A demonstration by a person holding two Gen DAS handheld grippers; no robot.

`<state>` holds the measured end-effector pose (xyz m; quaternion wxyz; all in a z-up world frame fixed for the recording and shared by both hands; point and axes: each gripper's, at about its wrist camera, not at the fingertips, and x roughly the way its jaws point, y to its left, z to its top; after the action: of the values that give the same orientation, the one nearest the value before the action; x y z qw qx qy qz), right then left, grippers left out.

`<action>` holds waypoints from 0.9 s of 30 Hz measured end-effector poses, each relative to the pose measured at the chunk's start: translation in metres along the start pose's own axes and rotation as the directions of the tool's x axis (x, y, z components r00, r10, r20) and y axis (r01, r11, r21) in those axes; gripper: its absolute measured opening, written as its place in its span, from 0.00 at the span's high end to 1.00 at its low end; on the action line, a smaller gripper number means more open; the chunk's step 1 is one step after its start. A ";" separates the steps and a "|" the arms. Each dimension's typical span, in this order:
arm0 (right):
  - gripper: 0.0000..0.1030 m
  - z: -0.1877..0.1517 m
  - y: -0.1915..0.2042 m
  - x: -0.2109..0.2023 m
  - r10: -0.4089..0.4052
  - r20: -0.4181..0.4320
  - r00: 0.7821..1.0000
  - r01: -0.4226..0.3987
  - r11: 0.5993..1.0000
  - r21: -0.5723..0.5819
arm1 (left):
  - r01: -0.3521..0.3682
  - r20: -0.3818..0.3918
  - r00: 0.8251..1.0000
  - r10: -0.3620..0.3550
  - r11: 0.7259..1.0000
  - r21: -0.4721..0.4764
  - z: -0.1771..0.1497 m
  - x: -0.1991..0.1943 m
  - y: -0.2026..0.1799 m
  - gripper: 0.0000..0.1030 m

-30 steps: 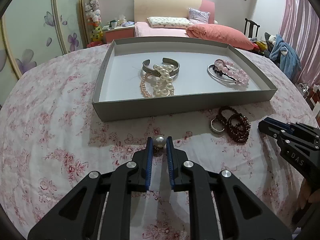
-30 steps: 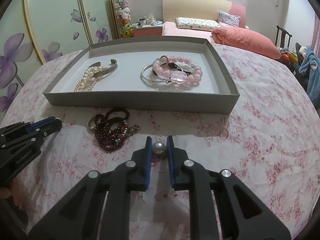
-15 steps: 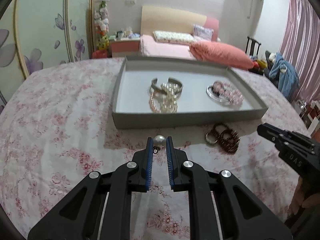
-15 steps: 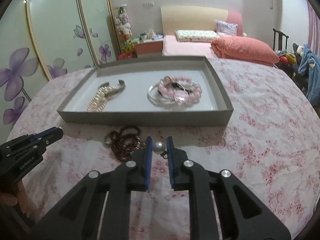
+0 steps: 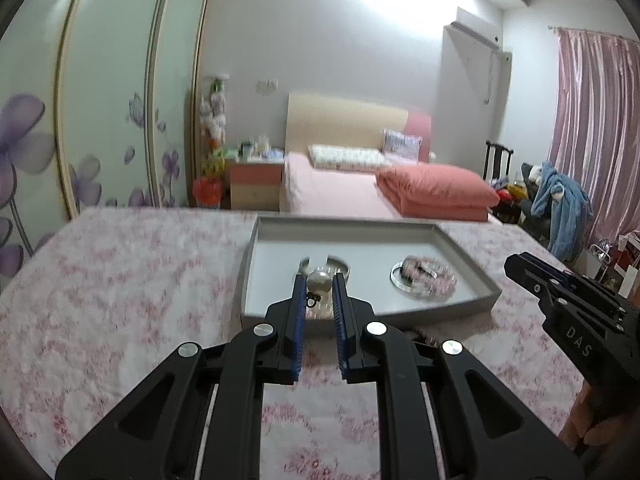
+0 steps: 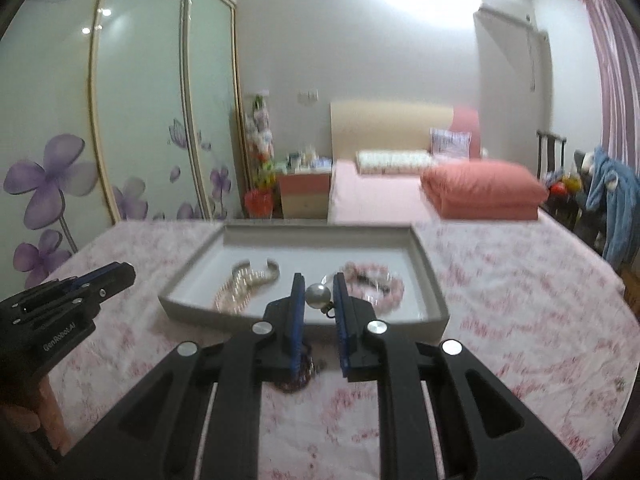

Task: Organize jewelry
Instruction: 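Carry both pearl studs over the gray tray and lower them inside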

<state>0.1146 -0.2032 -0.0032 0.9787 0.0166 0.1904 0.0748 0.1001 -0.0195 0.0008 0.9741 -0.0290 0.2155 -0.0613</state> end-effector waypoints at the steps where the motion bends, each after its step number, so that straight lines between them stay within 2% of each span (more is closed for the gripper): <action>1: 0.86 0.003 0.002 -0.003 -0.005 0.027 1.000 0.006 1.000 -0.007 | -0.001 0.018 1.000 0.001 1.000 0.004 0.002 -0.002 -0.002 0.86; 6: 0.85 0.013 0.008 -0.015 -0.038 0.130 0.991 0.042 0.999 -0.031 | -0.006 0.076 0.997 0.006 1.000 0.005 0.011 -0.005 -0.004 0.86; 10: 0.86 0.020 0.007 -0.016 -0.044 0.166 0.985 0.048 0.999 -0.023 | -0.013 0.100 0.995 0.013 1.000 0.003 0.016 -0.004 -0.004 0.86; 17: 0.86 0.029 0.007 -0.009 -0.053 0.193 0.980 0.057 0.998 -0.016 | -0.027 0.137 0.990 0.023 0.999 0.032 0.022 -0.004 -0.009 0.86; 27: 0.86 0.036 0.009 0.003 -0.061 0.212 0.975 0.067 0.998 -0.021 | -0.040 0.148 0.988 0.033 0.998 0.044 0.028 0.007 -0.012 0.86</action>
<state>0.1295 -0.1938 0.0298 0.9954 0.0047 0.0849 0.0437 0.1168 -0.0312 0.0241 0.9888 -0.0065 0.1418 -0.0463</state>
